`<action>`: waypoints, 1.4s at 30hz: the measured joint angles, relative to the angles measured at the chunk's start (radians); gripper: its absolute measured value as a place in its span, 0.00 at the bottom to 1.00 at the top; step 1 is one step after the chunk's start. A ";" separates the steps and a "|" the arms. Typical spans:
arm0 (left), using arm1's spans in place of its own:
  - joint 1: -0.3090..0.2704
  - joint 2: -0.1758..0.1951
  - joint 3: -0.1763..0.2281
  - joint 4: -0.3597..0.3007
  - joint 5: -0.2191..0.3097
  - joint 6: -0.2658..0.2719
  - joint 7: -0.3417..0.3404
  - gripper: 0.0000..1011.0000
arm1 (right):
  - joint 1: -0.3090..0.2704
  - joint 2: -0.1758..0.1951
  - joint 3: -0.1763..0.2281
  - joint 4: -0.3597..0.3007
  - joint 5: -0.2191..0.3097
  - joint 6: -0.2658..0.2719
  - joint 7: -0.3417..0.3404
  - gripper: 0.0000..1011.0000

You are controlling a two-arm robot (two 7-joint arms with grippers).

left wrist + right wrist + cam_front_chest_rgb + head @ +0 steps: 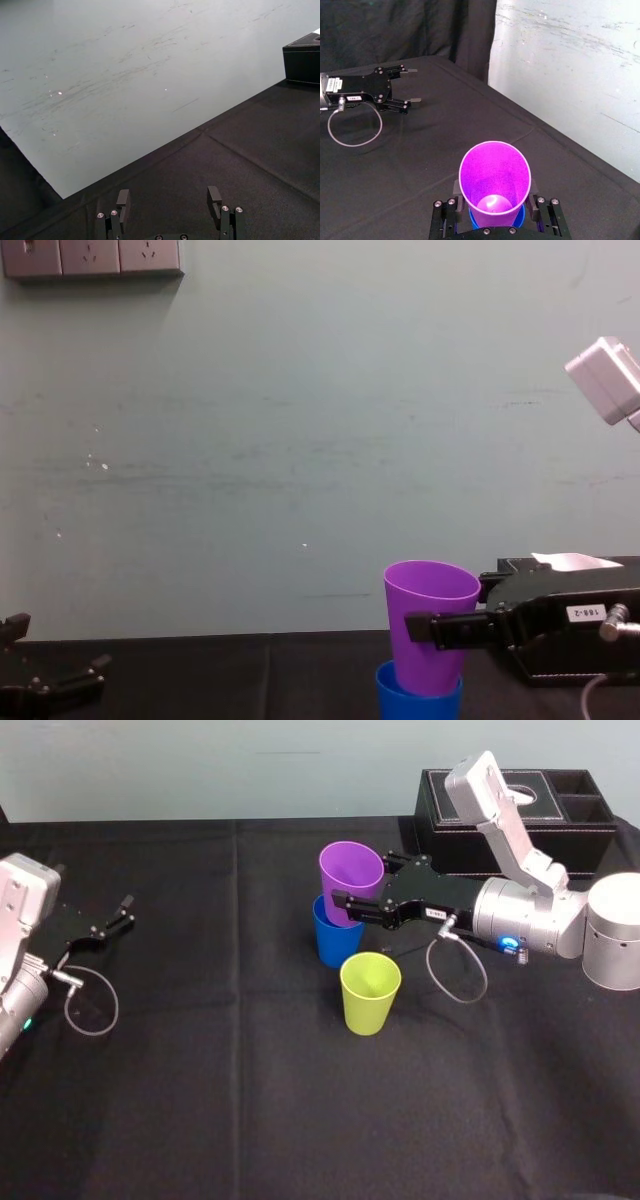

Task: Stack the three plastic cups sequentially using one hand.

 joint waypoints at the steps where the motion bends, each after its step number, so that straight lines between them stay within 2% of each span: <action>1: 0.000 0.000 0.000 0.000 0.000 0.000 0.000 1.00 | 0.000 0.000 0.000 0.000 0.000 0.000 0.001 0.72; 24: 0.000 0.000 0.000 0.000 0.000 0.000 0.000 1.00 | 0.001 0.000 0.000 0.002 0.001 -0.002 0.004 0.72; 28: 0.000 0.000 0.000 0.000 0.000 0.000 0.000 1.00 | 0.001 0.000 0.000 0.001 0.001 -0.002 0.004 0.79; 35: 0.000 0.000 0.000 0.000 0.000 0.000 0.000 1.00 | 0.001 0.000 0.000 0.001 0.001 -0.002 0.004 0.98; 42: 0.000 0.000 0.000 0.000 0.000 0.000 0.000 1.00 | 0.001 0.000 0.000 0.001 0.001 -0.002 0.004 0.99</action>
